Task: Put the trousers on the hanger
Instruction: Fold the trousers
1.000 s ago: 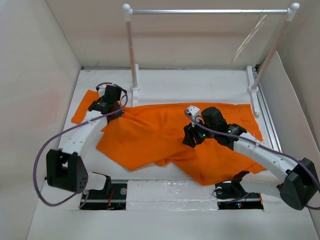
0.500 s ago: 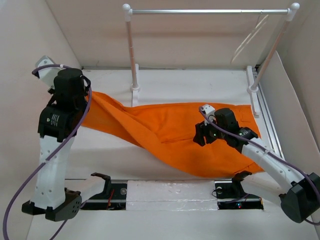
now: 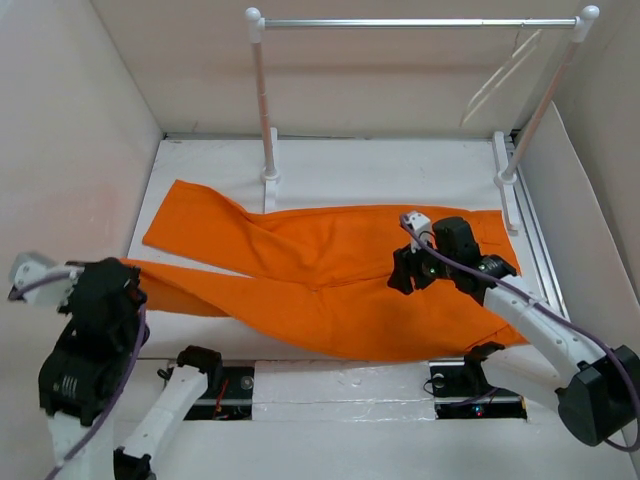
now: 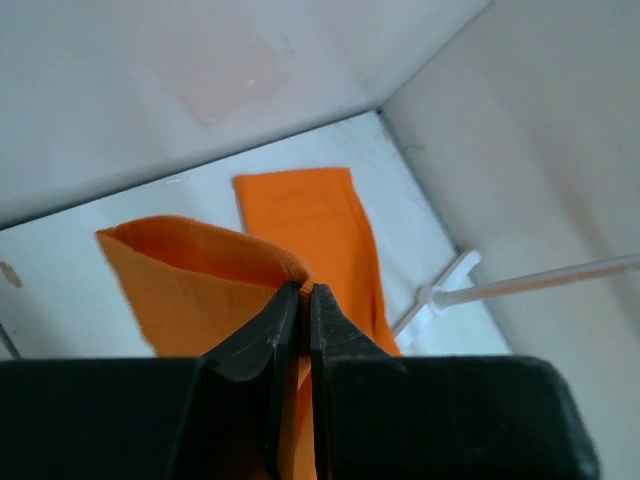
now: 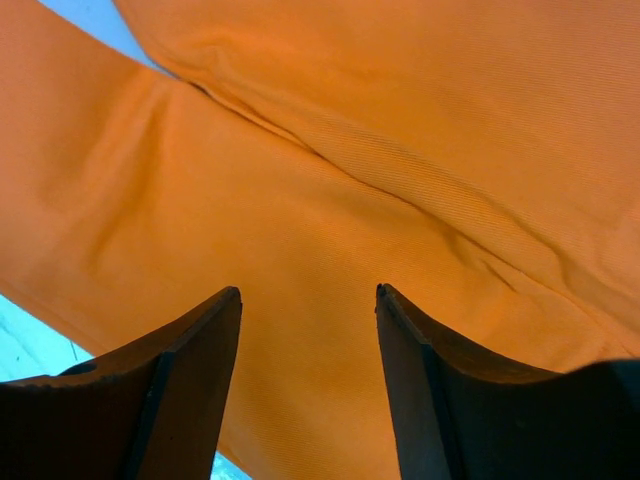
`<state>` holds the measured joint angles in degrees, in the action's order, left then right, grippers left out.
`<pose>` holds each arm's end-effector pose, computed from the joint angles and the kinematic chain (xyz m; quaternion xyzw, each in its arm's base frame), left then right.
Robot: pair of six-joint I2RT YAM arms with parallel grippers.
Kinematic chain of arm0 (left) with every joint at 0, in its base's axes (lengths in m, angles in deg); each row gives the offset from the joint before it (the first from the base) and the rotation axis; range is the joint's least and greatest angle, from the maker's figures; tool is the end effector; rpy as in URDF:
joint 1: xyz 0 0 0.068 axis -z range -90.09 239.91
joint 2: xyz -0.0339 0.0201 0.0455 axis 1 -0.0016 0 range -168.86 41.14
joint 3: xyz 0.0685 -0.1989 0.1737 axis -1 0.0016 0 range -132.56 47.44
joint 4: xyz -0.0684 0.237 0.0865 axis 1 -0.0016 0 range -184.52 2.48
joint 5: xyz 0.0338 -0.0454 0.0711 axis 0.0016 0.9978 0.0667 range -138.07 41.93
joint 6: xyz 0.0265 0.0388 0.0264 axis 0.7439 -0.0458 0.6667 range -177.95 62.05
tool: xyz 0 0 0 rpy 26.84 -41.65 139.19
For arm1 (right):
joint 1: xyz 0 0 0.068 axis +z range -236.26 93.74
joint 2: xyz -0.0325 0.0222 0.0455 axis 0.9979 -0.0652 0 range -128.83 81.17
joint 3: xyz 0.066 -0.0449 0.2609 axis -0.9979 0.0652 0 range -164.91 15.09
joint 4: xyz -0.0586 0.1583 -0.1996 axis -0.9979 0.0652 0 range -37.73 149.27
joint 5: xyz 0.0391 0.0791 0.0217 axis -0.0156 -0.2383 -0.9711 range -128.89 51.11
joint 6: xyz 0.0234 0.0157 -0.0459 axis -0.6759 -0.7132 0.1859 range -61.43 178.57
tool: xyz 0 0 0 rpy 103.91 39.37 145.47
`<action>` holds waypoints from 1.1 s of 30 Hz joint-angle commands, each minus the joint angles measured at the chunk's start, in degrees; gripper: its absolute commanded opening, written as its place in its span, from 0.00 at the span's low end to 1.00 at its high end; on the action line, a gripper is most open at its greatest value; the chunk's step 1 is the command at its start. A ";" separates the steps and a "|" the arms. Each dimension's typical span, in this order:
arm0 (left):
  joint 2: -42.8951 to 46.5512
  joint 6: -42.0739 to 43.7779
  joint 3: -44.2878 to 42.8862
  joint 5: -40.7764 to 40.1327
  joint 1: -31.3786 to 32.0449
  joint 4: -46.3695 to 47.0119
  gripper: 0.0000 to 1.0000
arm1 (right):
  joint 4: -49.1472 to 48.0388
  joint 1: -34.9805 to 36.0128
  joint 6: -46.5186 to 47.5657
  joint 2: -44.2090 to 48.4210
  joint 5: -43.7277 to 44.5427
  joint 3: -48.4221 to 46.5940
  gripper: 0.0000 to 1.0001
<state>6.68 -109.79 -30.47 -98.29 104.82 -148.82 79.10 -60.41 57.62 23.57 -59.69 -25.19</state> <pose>0.0370 0.0184 0.4453 -0.4688 0.6150 -0.0069 0.6340 0.1810 0.1017 0.2462 -0.2640 0.8695 0.2505 0.3341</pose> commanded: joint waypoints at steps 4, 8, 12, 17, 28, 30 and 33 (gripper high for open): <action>9.40 -1.80 -3.82 -4.63 -0.15 -1.90 0.26 | -8.17 6.89 2.79 -8.11 -9.93 -3.65 0.39; 8.98 1.63 -7.94 -3.66 -0.15 -0.32 0.44 | -11.18 15.24 2.62 -16.20 -10.23 -10.16 0.17; 6.86 7.08 -12.77 -2.52 -0.15 3.46 0.50 | -12.76 22.65 2.45 -25.87 -8.65 -20.70 0.09; 2.57 13.59 -14.82 1.52 -0.15 9.52 0.47 | -9.79 29.34 5.85 -43.93 -11.89 -38.70 0.42; -2.71 24.41 -11.39 14.61 -0.15 21.83 0.47 | -2.75 37.17 5.52 -80.11 -15.15 -74.42 0.61; -3.60 25.20 -10.60 15.32 -0.15 22.62 0.47 | -1.88 37.70 4.73 -82.48 -14.62 -77.06 0.61; -3.51 25.29 -7.71 16.55 -0.15 24.64 0.47 | -2.13 38.23 4.29 -84.51 -16.29 -77.15 0.57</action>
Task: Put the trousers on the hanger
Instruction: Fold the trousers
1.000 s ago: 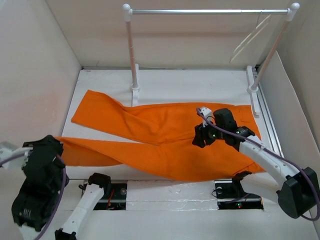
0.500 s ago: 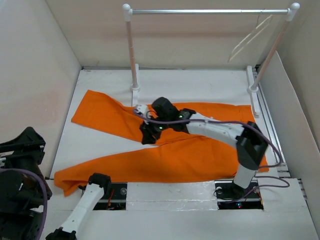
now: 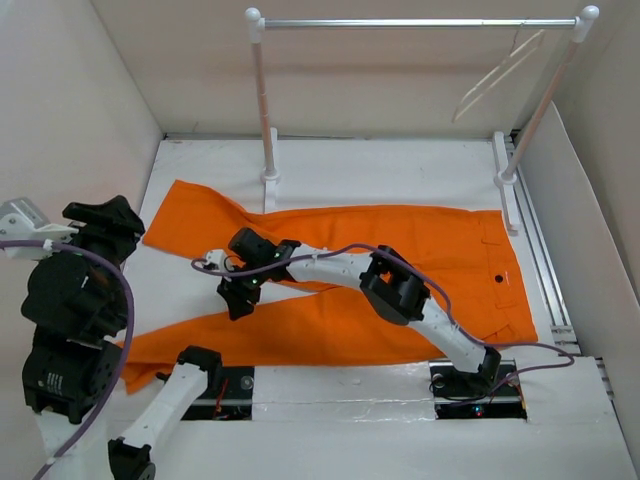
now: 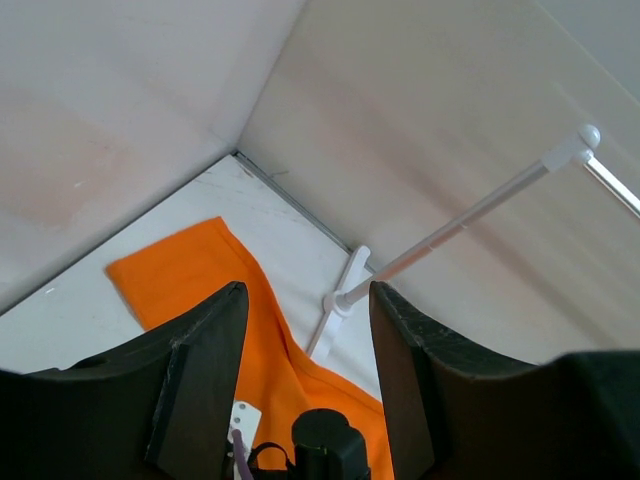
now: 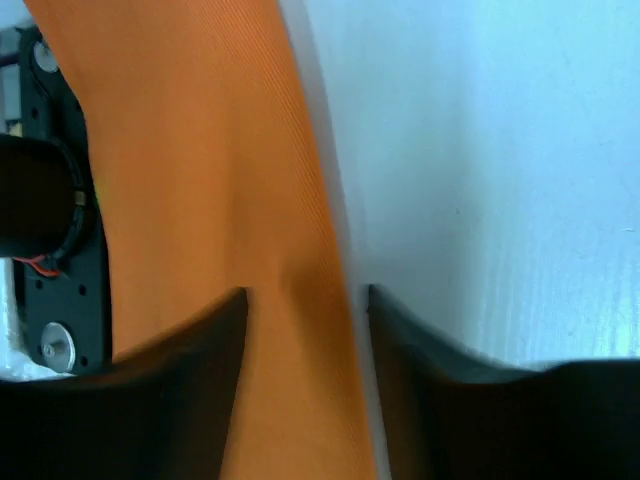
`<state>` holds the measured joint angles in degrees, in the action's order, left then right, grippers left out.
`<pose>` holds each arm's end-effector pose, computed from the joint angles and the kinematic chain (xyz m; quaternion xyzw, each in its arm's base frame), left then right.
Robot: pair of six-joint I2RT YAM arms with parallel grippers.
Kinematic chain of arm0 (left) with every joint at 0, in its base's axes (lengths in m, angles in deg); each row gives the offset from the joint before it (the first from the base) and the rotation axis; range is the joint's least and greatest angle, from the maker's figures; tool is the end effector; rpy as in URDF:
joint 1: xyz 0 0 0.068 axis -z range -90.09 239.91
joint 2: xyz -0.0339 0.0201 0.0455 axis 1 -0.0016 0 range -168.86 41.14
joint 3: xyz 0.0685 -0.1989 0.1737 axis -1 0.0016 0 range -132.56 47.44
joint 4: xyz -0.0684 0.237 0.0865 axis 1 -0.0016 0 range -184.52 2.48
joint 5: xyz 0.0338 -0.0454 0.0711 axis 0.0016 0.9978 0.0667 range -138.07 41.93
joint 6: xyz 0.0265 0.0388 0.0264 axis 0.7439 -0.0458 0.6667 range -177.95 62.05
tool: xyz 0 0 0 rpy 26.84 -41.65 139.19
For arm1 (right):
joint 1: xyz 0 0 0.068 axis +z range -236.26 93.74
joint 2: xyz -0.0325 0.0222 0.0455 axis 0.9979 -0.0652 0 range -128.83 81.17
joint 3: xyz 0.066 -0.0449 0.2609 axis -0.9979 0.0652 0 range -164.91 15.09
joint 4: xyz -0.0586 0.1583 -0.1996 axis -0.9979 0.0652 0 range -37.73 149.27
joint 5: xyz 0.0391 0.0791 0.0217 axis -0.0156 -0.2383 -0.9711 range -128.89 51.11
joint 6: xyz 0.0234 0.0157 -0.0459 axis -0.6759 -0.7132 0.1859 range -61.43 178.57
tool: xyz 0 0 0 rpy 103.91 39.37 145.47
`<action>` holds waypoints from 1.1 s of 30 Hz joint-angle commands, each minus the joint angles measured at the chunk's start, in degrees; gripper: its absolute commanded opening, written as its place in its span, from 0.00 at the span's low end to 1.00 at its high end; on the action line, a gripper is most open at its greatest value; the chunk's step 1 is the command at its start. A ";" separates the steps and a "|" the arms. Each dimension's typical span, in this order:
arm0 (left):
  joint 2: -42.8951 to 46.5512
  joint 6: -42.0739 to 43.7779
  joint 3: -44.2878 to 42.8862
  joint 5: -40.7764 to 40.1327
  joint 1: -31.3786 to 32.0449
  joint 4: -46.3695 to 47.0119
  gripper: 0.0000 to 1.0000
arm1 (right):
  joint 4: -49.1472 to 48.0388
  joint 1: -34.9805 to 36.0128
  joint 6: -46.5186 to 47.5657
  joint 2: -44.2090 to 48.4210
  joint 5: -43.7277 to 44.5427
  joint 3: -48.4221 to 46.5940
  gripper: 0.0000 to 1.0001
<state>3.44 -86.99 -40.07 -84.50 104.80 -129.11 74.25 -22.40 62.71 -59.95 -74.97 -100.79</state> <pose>0.0295 0.0140 0.5154 -0.3111 0.5879 -0.0789 0.7425 0.2202 0.4963 0.1537 -0.5887 0.6709 0.4227 0.1571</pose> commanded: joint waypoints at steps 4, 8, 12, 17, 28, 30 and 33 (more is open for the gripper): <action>0.43 0.48 6.37 4.69 -0.13 8.53 0.47 | 0.44 0.22 -1.33 0.75 0.21 -0.75 0.00; -1.77 -0.23 6.82 5.31 -0.13 8.71 0.47 | 0.17 -2.59 -1.77 9.27 3.90 -4.10 0.00; -2.04 -0.49 7.61 4.52 -0.13 8.62 0.48 | 2.62 -4.09 -0.10 18.04 8.47 -6.29 0.00; -1.77 -1.89 8.92 2.94 -0.13 6.70 0.48 | 1.93 -4.62 -0.27 25.45 13.74 5.98 0.00; -6.59 -10.84 29.66 5.91 -0.13 3.44 0.55 | -2.82 -8.04 -3.88 33.97 20.60 29.21 0.62; -8.00 -13.14 33.70 7.24 -0.13 4.58 0.53 | -0.64 -8.04 -3.01 37.05 21.39 28.78 0.62; -9.68 -16.75 38.98 9.35 -0.13 5.72 0.51 | 1.04 -8.04 -1.16 41.53 22.01 30.17 0.59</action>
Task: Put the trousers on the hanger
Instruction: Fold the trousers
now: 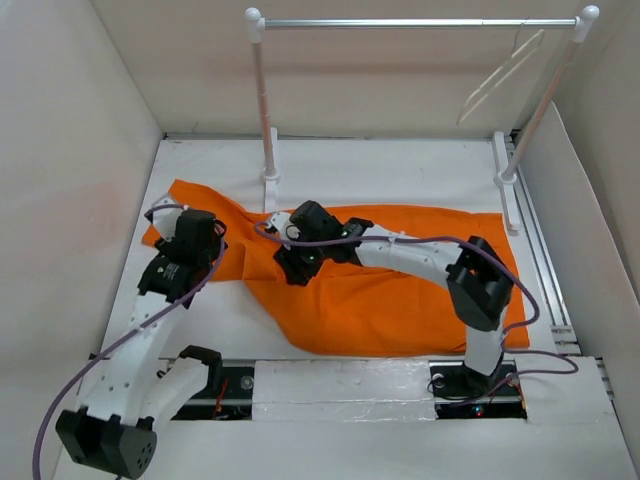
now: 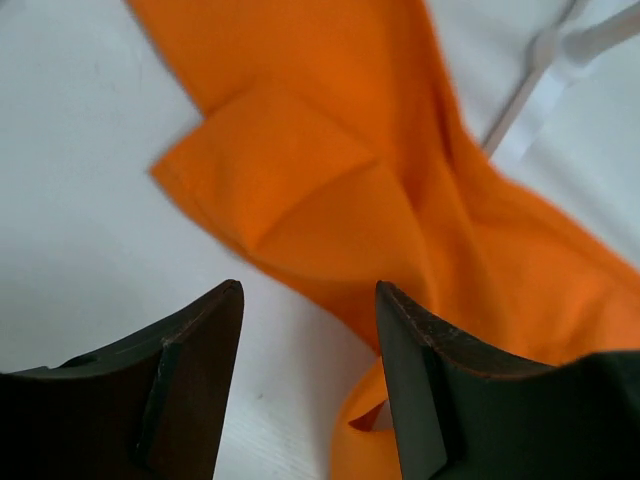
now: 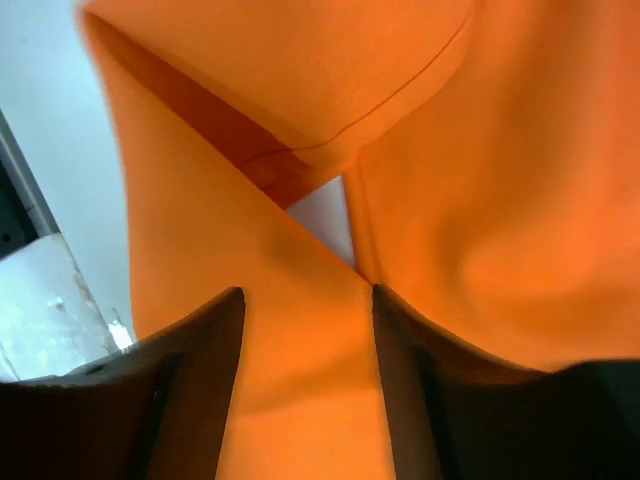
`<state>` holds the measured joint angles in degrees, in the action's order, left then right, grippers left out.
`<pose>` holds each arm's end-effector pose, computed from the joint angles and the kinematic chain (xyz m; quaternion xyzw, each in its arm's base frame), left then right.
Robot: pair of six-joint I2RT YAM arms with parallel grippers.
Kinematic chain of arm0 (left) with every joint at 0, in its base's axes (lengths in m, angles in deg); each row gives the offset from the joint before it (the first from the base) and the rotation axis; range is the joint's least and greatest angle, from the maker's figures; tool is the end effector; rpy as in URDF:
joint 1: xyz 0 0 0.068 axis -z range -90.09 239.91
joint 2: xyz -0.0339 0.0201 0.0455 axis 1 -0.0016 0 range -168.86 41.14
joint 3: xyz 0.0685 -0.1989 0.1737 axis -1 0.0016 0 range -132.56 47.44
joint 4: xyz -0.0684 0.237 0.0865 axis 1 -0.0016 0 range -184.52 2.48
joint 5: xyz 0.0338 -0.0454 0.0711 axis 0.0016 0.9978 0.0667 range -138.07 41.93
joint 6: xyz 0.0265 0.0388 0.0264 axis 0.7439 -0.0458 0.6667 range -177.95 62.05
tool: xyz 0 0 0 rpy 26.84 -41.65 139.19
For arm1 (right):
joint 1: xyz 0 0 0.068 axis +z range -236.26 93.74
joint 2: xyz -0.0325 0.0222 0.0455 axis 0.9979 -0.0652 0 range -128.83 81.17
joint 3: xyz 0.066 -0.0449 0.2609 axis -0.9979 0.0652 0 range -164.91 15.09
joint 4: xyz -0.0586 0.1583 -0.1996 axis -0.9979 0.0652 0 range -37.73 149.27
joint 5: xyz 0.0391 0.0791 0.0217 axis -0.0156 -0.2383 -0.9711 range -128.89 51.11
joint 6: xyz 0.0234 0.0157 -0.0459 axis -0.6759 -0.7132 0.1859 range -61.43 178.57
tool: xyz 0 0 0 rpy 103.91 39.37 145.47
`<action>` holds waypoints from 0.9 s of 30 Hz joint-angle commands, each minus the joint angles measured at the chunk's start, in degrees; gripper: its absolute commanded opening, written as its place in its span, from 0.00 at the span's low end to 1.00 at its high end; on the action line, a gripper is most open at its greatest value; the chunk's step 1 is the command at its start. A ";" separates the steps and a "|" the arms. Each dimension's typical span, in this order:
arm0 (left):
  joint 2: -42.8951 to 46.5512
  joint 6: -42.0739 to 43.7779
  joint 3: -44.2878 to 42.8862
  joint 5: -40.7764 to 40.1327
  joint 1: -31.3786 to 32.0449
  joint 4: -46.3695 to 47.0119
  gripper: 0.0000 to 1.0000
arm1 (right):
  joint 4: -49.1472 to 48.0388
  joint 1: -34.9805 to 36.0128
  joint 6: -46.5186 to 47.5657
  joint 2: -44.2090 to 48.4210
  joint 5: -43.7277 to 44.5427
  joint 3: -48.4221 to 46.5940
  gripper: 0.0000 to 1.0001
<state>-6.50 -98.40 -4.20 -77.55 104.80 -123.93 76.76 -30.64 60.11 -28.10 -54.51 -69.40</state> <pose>0.1697 -0.0270 0.3293 -0.3070 0.7994 -0.0189 0.5161 0.2323 0.3565 0.2326 -0.4859 0.7930 0.2702 0.2491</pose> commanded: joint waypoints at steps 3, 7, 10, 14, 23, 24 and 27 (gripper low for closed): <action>-2.01 -9.91 8.21 1.97 -0.13 0.28 0.56 | -0.93 0.20 1.98 15.29 1.99 2.82 0.07; -7.63 -9.04 11.20 10.97 -9.68 5.88 0.58 | -3.04 0.20 0.66 24.00 1.82 10.12 0.00; -8.52 -6.93 14.19 20.03 -23.74 11.24 0.58 | -2.26 0.20 1.18 28.92 0.76 14.17 0.24; -8.87 -4.82 18.05 27.27 -36.33 16.97 0.56 | -1.38 0.20 1.36 34.47 1.03 19.53 0.40; -18.45 -4.03 19.20 29.21 -37.13 24.35 0.56 | -1.99 0.20 1.45 38.43 -2.92 26.48 0.42; -19.07 -3.85 19.03 31.12 -37.13 25.06 0.57 | -2.16 0.20 1.62 38.17 -3.19 26.65 0.42; -21.96 -3.76 18.24 31.76 -37.13 26.38 0.55 | -2.60 0.20 1.19 38.17 -4.42 27.44 0.42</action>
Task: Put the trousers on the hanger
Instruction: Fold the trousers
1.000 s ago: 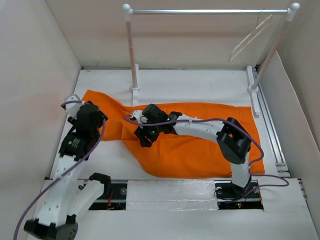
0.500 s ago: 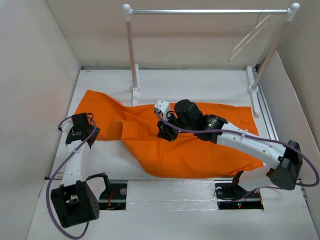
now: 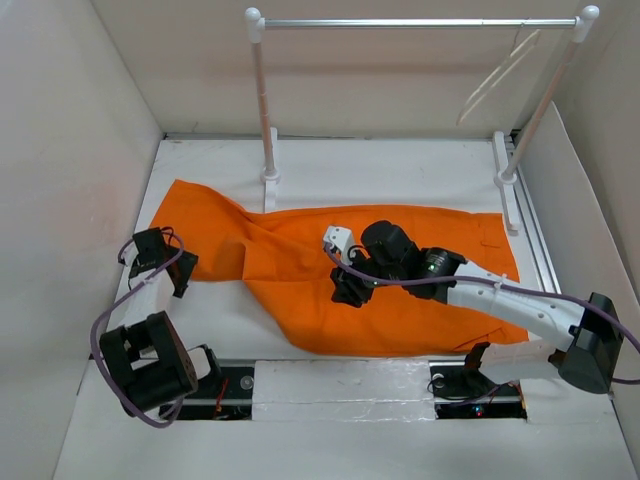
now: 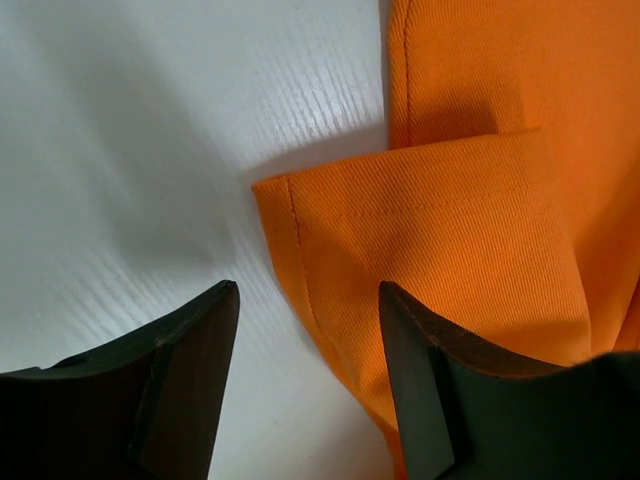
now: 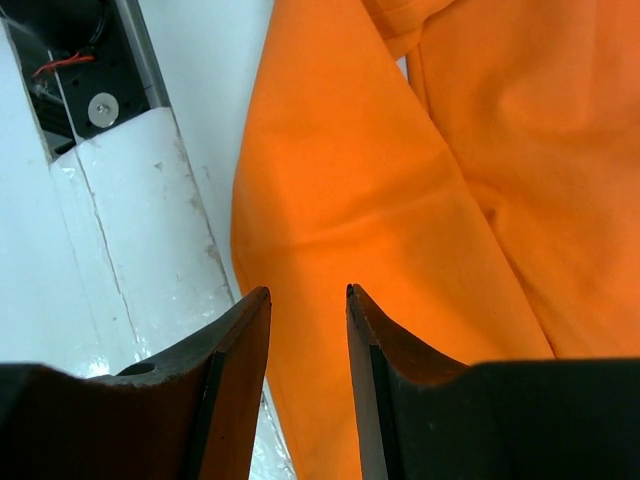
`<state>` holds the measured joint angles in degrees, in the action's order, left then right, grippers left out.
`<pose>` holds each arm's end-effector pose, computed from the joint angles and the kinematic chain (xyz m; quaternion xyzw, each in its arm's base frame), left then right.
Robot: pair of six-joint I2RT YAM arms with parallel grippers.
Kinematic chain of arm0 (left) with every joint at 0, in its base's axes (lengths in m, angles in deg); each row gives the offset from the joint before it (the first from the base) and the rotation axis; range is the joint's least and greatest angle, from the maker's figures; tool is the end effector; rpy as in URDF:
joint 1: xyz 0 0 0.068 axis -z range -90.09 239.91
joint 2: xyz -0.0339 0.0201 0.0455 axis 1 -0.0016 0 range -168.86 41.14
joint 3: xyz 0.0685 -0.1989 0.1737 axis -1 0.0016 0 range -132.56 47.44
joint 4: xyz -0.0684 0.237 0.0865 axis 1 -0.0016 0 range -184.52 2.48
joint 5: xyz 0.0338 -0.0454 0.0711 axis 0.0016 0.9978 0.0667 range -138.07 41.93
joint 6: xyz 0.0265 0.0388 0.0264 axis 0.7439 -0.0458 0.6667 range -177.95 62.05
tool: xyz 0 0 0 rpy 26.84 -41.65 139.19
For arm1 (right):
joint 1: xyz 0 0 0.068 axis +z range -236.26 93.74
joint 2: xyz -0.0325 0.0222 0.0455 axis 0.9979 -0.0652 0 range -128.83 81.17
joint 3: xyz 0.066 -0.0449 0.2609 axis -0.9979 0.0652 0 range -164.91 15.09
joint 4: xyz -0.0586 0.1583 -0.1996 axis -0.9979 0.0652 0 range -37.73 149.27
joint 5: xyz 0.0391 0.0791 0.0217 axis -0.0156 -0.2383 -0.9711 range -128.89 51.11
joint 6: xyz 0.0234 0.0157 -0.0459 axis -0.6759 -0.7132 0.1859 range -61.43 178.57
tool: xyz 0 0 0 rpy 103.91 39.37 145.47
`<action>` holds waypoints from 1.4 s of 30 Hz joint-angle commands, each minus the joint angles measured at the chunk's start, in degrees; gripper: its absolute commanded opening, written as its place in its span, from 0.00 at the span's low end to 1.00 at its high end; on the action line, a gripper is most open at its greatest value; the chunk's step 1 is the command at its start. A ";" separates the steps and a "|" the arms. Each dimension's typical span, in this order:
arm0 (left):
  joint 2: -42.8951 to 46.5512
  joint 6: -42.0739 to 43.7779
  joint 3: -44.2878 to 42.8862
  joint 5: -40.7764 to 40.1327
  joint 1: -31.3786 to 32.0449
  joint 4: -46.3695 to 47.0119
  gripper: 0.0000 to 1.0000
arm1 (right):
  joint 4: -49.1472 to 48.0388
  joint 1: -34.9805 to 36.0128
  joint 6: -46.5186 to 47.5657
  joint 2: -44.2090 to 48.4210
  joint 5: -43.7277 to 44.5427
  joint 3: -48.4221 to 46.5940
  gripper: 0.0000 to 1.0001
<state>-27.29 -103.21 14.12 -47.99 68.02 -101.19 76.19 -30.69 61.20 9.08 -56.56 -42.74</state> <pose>0.2135 0.0857 0.1848 -0.5174 0.7800 -0.0720 0.3446 0.1470 0.2336 0.2959 -0.4909 0.7440 0.3161 0.3249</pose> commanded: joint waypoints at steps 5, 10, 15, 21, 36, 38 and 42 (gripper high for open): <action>-7.07 1.22 -1.40 0.54 -0.35 3.21 0.31 | -1.77 0.24 -0.17 2.31 -1.75 0.78 0.42; -8.40 1.75 -1.75 -3.41 -0.35 1.55 0.00 | -0.37 -1.08 0.26 3.62 -1.14 -0.36 0.42; 0.55 3.68 -10.60 -4.38 -0.35 -5.56 0.00 | 0.95 -2.84 0.44 5.38 -1.31 -1.94 0.42; 8.92 1.93 -35.65 -9.39 3.60 -19.02 0.00 | 1.83 -7.66 0.09 9.33 -1.57 -3.35 0.43; 15.25 0.43 -40.86 -17.32 4.14 -25.00 0.00 | 6.22 -17.07 2.64 12.77 -8.96 -0.02 0.55; 14.99 -0.10 -42.78 -15.99 4.14 -23.69 0.00 | 7.18 -17.95 2.99 12.51 -9.13 0.51 0.55; 14.28 0.43 -47.19 -18.88 4.14 -25.44 0.00 | 11.76 -19.89 2.11 13.73 -3.25 2.54 0.59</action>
<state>-14.92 -102.42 -27.81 -64.32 72.17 -128.95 84.08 -49.53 63.28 20.88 -63.23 -41.84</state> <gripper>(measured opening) 0.007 0.579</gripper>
